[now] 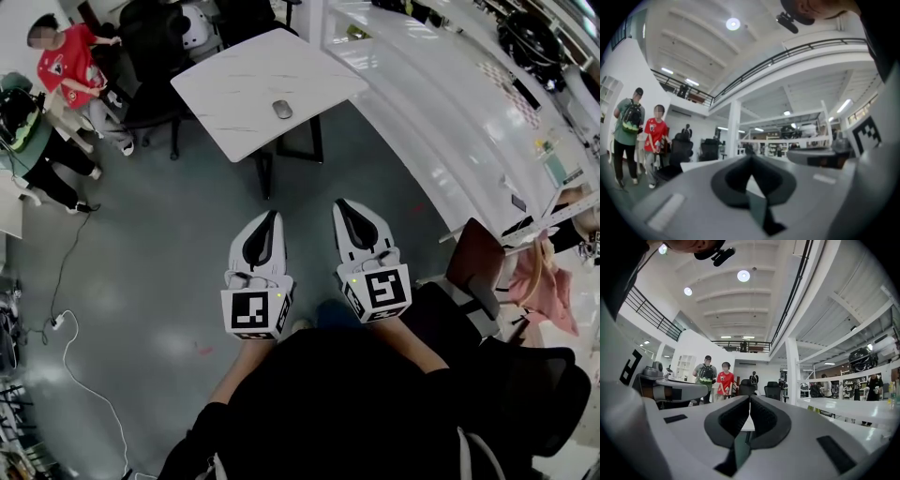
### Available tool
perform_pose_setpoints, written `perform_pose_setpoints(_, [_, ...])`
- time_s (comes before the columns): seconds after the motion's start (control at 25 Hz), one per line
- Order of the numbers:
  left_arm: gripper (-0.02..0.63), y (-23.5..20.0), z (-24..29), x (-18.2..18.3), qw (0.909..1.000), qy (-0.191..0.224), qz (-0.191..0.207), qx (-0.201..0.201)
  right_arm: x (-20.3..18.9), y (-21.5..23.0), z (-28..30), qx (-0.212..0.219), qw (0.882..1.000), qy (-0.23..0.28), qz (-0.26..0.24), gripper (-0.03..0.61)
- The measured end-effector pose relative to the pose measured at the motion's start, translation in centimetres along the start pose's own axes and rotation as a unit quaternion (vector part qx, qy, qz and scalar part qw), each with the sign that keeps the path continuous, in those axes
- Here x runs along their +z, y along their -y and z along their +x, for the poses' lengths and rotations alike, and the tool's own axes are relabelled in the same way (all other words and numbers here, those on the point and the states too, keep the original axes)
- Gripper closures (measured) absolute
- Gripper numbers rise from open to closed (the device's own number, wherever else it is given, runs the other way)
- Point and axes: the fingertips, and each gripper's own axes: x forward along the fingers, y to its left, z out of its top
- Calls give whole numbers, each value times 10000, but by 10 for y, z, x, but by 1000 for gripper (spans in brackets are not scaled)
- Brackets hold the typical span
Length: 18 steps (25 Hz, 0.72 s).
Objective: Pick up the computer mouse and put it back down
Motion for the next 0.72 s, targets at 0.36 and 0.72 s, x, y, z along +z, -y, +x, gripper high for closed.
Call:
perform_pose_setpoints(0.36, [608,-20,19,-3,10000,59,-12,-6,-3,6,34,47,10000,77,-3,558])
perform_pose_setpoints(0.72, [609,-74,92,-17,9995,210,-26,243,-16,46,123,238,9993,253,-146,558])
